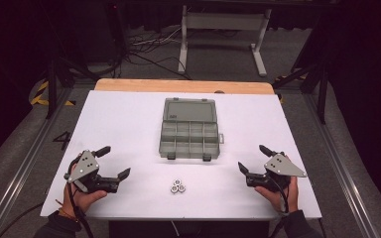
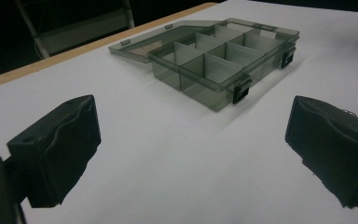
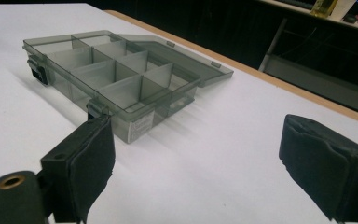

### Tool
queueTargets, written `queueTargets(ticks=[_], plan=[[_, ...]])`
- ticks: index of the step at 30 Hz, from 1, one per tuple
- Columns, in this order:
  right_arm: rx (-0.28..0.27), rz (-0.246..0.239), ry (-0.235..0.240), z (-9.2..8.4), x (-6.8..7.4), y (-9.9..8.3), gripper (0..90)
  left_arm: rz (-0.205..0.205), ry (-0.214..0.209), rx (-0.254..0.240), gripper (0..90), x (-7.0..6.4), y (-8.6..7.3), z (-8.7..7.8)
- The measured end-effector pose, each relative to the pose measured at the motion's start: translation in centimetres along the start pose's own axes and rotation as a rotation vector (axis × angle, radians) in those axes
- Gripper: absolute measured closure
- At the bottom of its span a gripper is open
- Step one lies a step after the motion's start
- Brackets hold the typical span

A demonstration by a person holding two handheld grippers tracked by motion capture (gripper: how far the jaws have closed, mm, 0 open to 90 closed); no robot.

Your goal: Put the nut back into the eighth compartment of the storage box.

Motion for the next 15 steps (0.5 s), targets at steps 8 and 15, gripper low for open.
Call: queueTargets(ticks=[8, 15], plan=[[0.047, -0.004, 0.046, 0.3, -0.1, 0.2, 13.5, 0.006, -0.044, 0.007, 4.0, -0.8, -0.4, -0.4], [0.174, -0.008, 0.253, 2.4, 2.4, 2.4, 17.6, 0.004, -0.04, 0.033, 4.2, -1.0, -1.2, -1.6]])
Point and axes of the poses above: each handheld gripper's, and its own axes: z roughly forward along the jaws, y roughly out of its top, x roughly to its left, the point moved 6 cm from there along z, roughly forward along the jaws, and after that the axes turned 10 degrees about -x, right-handed, at the moved point
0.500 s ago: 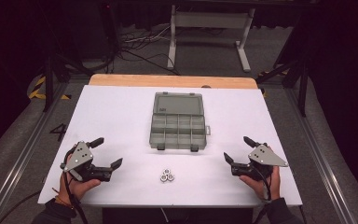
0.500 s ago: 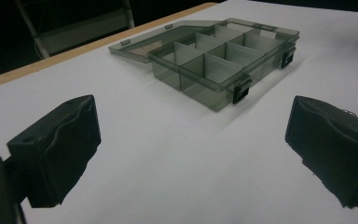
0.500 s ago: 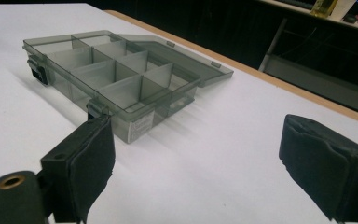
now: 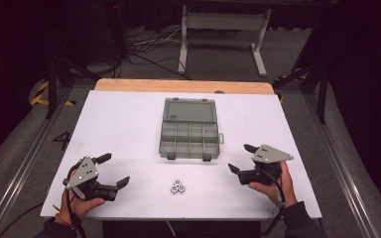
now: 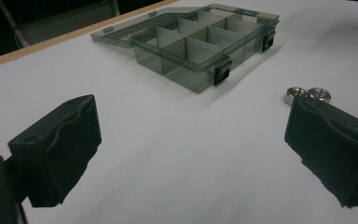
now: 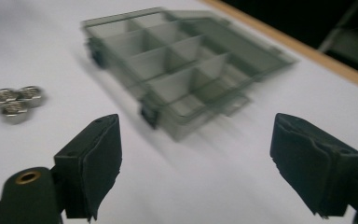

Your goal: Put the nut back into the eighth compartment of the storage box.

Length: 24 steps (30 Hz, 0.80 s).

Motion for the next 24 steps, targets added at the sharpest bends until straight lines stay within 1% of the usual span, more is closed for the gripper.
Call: queueTargets(ticks=[1, 2, 3, 4, 5, 6, 7, 8, 9, 10, 11, 12, 13, 14, 15, 17, 19, 20, 21, 23, 24], plan=[[0.025, -0.004, 0.042, 0.4, 0.5, 0.6, 18.1, -0.001, 0.009, 0.005, 4.1, 0.0, -0.2, -0.3], [0.073, -0.017, 0.091, 1.2, 1.3, 1.5, 20.7, -0.003, 0.012, 0.007, 4.2, 0.0, -0.3, -0.6], [0.101, -0.027, 0.122, 1.8, 1.9, 2.2, 22.6, -0.009, 0.021, 0.009, 4.2, 0.1, -0.4, -0.8], [0.101, -0.027, 0.122, 1.8, 1.9, 2.2, 22.6, -0.009, 0.021, 0.009, 4.3, 0.1, -0.4, -0.8], [0.161, -0.041, 0.164, 2.7, 2.8, 2.8, 22.9, -0.011, 0.026, 0.015, 4.3, 0.1, -0.5, -0.9], [0.214, -0.063, 0.197, 3.5, 3.6, 3.2, 25.3, -0.016, 0.029, 0.017, 4.3, 0.1, -0.5, -1.1], [0.29, -0.087, 0.246, 4.5, 4.7, 3.5, 27.3, -0.017, 0.029, 0.018, 4.4, 0.1, -0.6, -1.2], [0.338, -0.108, 0.278, 5.1, 5.4, 3.5, 27.9, -0.014, 0.035, 0.025, 4.5, 0.0, -0.7, -1.4], [0.396, -0.149, 0.33, 6.2, 6.5, 3.5, 30.1, -0.011, 0.036, 0.024, 4.5, 0.0, -0.7, -1.5], [0.443, -0.165, 0.361, 6.9, 7.2, 3.3, 30.7, -0.013, 0.034, 0.029, 4.5, -0.1, -0.8, -1.6], [0.479, -0.183, 0.385, 7.6, 7.9, 3.1, 31.2, -0.014, 0.035, 0.03, 4.5, -0.2, -0.9, -1.7], [0.522, -0.192, 0.406, 8.2, 8.5, 2.8, 31.4, -0.014, 0.035, 0.036, 4.5, -0.2, -1.0, -1.9], [0.567, -0.207, 0.425, 8.6, 8.9, 2.5, 32.6, -0.013, 0.034, 0.032, 4.5, -0.2, -1.1, -2.0], [0.592, -0.22, 0.442, 9.0, 9.4, 2.2, 33.2, -0.018, 0.033, 0.032, 4.5, -0.2, -1.1, -2.1], [0.617, -0.23, 0.465, 9.4, 9.9, 2.0, 37.0, -0.016, 0.036, 0.029, 4.5, -0.3, -1.0, -2.2], [0.645, -0.233, 0.482, 9.8, 10.3, 1.9, 40.1, -0.013, 0.033, 0.031, 4.5, -0.4, -1.0, -2.1], [0.663, -0.235, 0.5, 10.2, 10.7, 1.8, 44.6, -0.009, 0.028, 0.029, 4.5, -0.4, -0.9, -1.9], [0.677, -0.232, 0.512, 10.4, 11.0, 1.7, 45.4, -0.007, 0.023, 0.033, 4.5, -0.6, -0.9, -1.8], [0.677, -0.232, 0.512, 10.4, 11.0, 1.7, 45.4, -0.007, 0.023, 0.033, 4.6, -0.6, -0.9, -1.8], [0.698, -0.249, 0.531, 10.7, 11.6, 1.4, 46.7, 0.001, 0.016, 0.035, 4.7, -0.7, -0.9, -1.4], [0.704, -0.26, 0.536, 10.9, 11.8, 1.3, 46.9, -0.004, 0.013, 0.038, 4.7, -0.8, -0.9, -1.3]])
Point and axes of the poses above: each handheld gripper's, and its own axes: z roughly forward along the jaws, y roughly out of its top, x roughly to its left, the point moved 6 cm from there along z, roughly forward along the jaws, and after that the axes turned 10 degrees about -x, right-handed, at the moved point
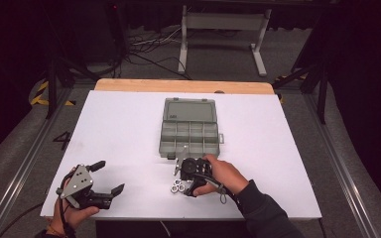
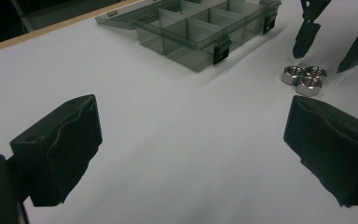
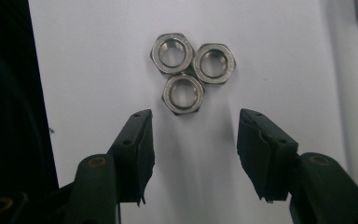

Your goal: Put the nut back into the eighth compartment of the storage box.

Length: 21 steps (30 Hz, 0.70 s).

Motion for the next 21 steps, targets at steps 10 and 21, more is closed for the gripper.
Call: queueTargets(ticks=[10, 21], plan=[[0.014, -0.038, -0.021, 1.02, 0.19, 0.85, 57.5, 0.004, -0.015, 0.008, 4.8, -0.24, -0.1, 0.28], [-0.016, -0.046, -0.011, 0.96, 0.45, 0.83, 70.4, 0.004, -0.017, -0.002, 4.9, -0.22, -0.01, 0.27]])
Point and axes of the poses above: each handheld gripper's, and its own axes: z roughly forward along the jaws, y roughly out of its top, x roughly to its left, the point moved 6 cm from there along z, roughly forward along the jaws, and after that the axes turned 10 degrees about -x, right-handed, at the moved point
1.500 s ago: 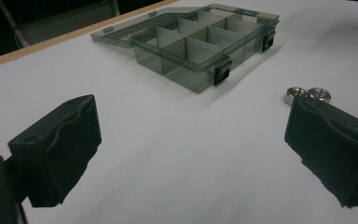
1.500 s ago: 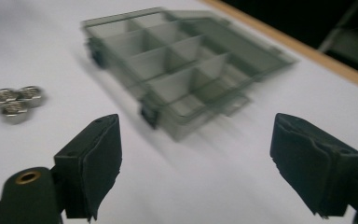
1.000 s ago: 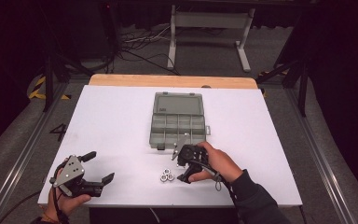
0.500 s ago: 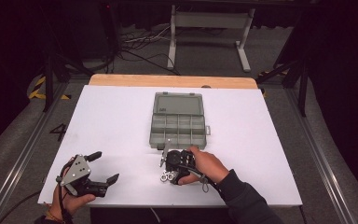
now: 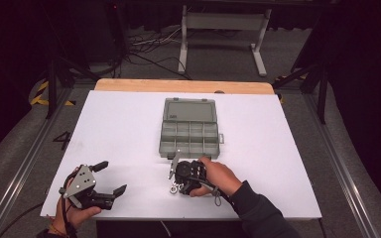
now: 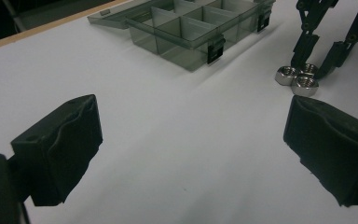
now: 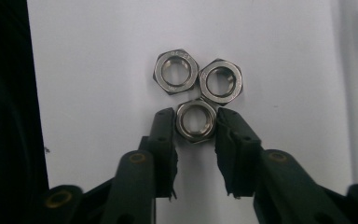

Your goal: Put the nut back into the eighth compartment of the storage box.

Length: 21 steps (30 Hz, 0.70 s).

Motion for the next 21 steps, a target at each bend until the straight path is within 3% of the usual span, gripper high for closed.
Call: queueTargets(ticks=[4, 14, 21], plan=[[-0.017, 0.004, 0.004, -0.1, -0.1, -0.2, 70.5, 0.004, -0.007, 0.0, 4.4, 0.0, 0.0, 0.2], [-0.018, 0.017, -0.042, -1.3, -0.8, -1.7, 70.4, 0.005, -0.02, -0.013, 4.7, 0.1, 0.4, 0.8], [-0.082, 0.063, -0.09, -3.5, -2.0, -2.6, 70.4, 0.008, -0.027, -0.006, 4.9, 0.0, 0.4, 1.0]])
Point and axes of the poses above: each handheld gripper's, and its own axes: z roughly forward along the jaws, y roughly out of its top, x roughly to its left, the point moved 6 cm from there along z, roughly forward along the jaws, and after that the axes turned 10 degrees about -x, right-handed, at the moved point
